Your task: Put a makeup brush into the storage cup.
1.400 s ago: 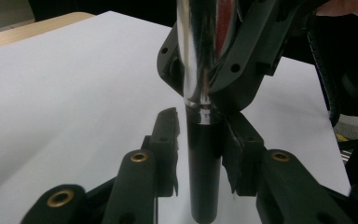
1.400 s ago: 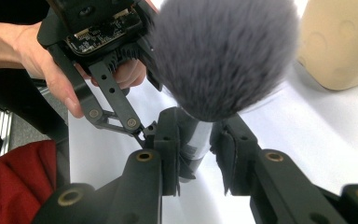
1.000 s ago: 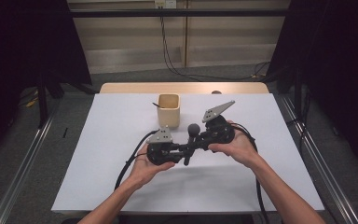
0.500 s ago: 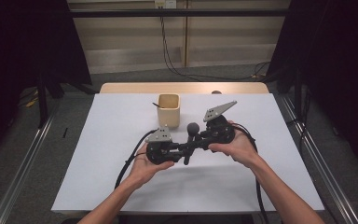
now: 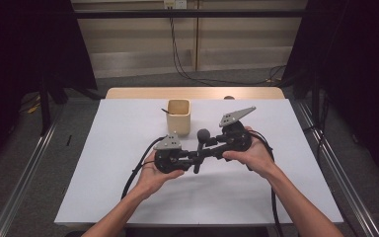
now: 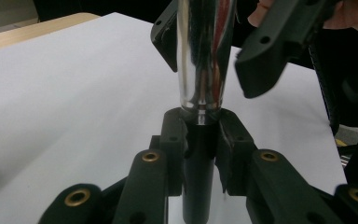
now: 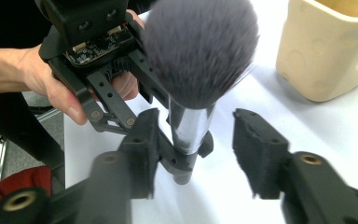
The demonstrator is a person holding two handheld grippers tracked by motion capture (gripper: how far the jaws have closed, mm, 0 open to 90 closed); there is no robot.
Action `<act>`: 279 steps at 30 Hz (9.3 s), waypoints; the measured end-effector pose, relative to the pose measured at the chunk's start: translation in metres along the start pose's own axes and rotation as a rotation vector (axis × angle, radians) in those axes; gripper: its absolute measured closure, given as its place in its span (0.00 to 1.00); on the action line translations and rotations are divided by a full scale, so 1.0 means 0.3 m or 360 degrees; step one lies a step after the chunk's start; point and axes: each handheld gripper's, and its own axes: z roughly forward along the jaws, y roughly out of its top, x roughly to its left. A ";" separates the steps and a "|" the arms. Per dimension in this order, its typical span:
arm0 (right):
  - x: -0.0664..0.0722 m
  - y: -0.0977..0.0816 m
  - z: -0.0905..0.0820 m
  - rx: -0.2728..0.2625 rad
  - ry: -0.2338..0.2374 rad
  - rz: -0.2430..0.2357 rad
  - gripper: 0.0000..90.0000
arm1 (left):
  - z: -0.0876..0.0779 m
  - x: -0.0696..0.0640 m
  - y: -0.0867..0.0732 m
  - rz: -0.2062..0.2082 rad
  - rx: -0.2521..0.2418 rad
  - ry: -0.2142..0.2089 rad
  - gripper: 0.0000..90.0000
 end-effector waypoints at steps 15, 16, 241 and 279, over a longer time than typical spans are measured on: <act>-0.007 -0.040 -0.004 -0.0115 -0.0084 0.0088 0.16 | -0.019 0.006 0.004 0.0001 -0.0006 0.0048 0.83; -0.008 -0.042 -0.005 -0.0114 -0.0088 0.0103 0.15 | -0.020 0.008 0.002 -0.0006 -0.0009 0.0050 0.83; 0.008 -0.542 -0.254 -0.0678 -0.0831 0.0211 0.01 | -0.041 0.385 0.189 -0.0130 -0.0157 0.0795 0.09; 0.011 -0.543 -0.252 -0.0663 -0.0848 0.0194 0.01 | -0.277 0.257 0.125 -0.0126 -0.0292 0.0815 0.04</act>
